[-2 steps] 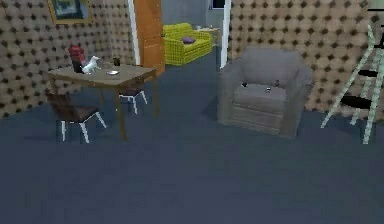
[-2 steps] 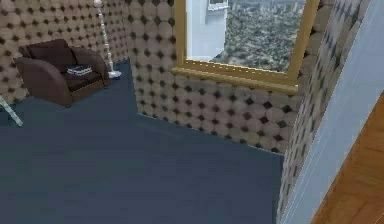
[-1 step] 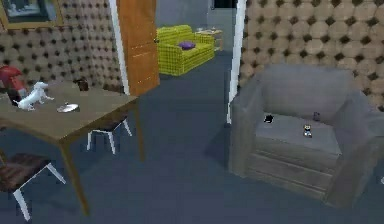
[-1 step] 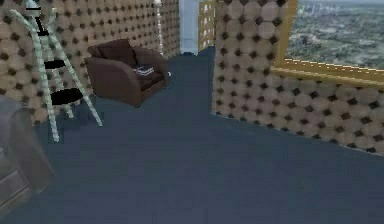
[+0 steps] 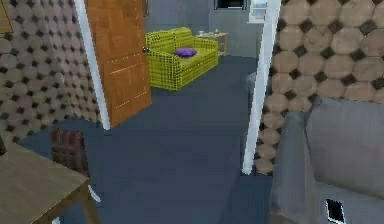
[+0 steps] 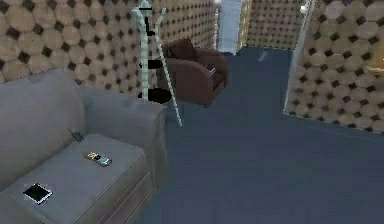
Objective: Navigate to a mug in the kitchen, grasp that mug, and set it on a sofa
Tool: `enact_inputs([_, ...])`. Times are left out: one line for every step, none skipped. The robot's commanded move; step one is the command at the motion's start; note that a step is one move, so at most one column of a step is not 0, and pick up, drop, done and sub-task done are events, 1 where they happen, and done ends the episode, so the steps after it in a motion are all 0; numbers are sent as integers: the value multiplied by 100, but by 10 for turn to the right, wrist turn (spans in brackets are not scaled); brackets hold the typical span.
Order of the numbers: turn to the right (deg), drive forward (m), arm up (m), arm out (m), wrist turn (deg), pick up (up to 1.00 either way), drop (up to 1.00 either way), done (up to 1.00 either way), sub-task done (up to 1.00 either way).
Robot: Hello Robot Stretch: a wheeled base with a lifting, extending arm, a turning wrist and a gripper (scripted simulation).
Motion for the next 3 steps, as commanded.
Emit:
enact_inputs([-30, 0, 0, 0, 0, 0, 0, 0, 0])
enact_inputs([0, 65, 0, 0, 0, 0, 0, 0, 0])
enact_inputs([30, 0, 0, 0, 0, 0, 0, 0, 0])
